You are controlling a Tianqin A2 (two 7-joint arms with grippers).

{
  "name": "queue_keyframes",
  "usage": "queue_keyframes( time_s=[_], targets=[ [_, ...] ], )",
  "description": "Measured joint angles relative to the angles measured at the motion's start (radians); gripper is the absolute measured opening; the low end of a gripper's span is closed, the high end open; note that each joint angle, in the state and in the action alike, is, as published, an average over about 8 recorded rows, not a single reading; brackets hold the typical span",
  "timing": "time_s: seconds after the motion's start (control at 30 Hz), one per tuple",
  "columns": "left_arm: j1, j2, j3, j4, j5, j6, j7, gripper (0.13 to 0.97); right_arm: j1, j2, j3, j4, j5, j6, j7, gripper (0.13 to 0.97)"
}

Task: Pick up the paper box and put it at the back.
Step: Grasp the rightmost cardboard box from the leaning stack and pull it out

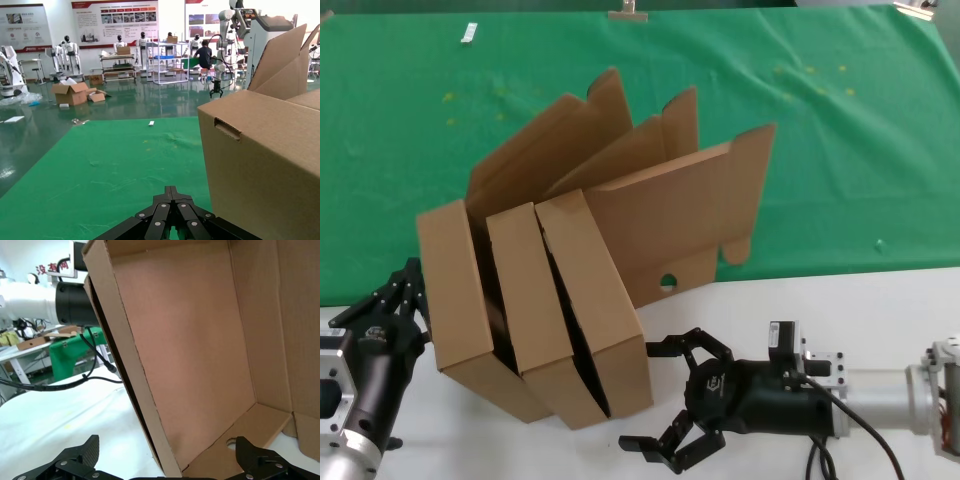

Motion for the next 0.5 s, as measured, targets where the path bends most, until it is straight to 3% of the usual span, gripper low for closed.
queue_keyframes(
  time_s=[0.2, 0.5],
  targets=[
    [0.0, 0.0, 0.0, 0.0, 0.0, 0.0, 0.0, 0.145, 0.061, -0.025, 0.038, -0.132, -0.036, -0.054, -0.069, 0.956],
    [0.0, 0.0, 0.0, 0.0, 0.0, 0.0, 0.0, 0.144, 0.097, -0.053, 0.074, -0.194, -0.095, -0.069, -0.106, 0.887]
  ],
)
